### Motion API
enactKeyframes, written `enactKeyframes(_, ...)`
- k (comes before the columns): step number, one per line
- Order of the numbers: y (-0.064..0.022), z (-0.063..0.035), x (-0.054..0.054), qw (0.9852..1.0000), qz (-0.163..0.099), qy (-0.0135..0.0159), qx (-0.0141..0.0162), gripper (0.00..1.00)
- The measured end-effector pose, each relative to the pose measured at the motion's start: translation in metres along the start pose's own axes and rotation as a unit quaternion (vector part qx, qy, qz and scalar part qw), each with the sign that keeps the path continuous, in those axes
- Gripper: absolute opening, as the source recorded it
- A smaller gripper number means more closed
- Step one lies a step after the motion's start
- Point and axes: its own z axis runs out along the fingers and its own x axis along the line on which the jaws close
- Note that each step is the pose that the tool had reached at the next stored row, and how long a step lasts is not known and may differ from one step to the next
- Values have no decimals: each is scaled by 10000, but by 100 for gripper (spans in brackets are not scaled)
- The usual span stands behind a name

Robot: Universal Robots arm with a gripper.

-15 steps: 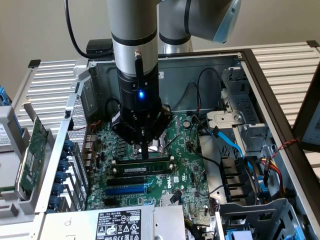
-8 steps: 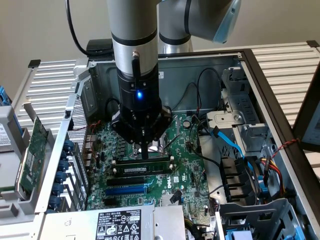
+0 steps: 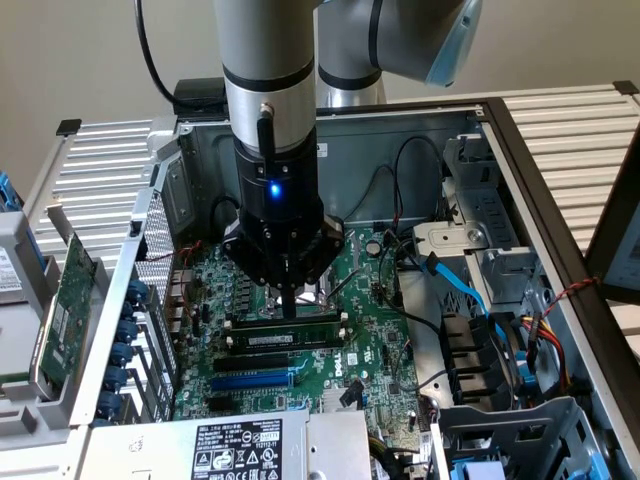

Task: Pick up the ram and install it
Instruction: 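Press down the ram until it locks into place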

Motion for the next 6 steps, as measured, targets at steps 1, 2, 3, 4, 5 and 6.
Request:
enactKeyframes(1,0,0,0,10000,8,0,0,11)
enactKeyframes(2,0,0,0,10000,9,0,0,11)
enactKeyframes(3,0,0,0,10000,9,0,0,11)
enactKeyframes(4,0,0,0,10000,9,0,0,11)
enactKeyframes(5,0,0,0,10000,9,0,0,11)
enactKeyframes(6,0,0,0,10000,9,0,1,11)
